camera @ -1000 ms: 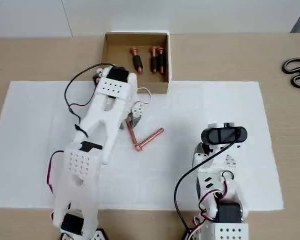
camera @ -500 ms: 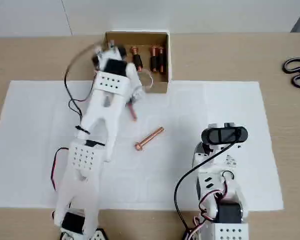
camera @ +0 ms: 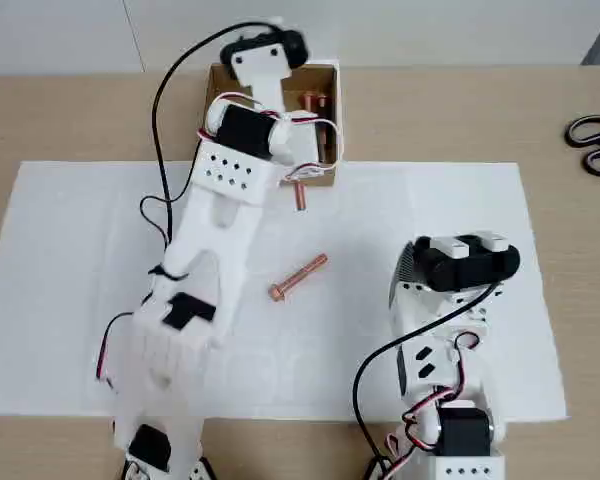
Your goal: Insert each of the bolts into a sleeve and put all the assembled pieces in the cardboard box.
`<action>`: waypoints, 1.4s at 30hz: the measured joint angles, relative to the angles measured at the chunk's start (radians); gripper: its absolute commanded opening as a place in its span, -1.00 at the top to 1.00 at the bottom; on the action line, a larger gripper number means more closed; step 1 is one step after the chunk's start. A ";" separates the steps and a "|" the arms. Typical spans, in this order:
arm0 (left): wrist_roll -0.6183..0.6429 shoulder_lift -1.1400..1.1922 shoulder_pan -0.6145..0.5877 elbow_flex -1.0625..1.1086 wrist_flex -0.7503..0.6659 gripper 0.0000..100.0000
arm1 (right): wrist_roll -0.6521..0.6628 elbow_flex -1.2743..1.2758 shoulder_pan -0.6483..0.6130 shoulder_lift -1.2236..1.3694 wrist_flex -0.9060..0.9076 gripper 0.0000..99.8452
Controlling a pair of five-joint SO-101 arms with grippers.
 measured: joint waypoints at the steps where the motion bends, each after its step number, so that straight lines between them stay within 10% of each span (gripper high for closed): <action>1: -0.005 -0.049 0.011 0.032 0.000 0.99 | 0.000 0.000 -0.017 0.000 -0.021 0.99; 18: -0.012 -0.822 0.041 0.713 -0.203 0.99 | 0.190 0.138 -0.239 0.000 -0.416 0.99; 35: -0.201 -1.292 0.048 1.560 -1.214 0.99 | 0.192 0.138 -0.241 0.000 -0.554 0.99; 42: -0.420 -1.481 0.245 1.860 -1.465 0.99 | 0.192 0.138 -0.244 0.000 -0.535 0.99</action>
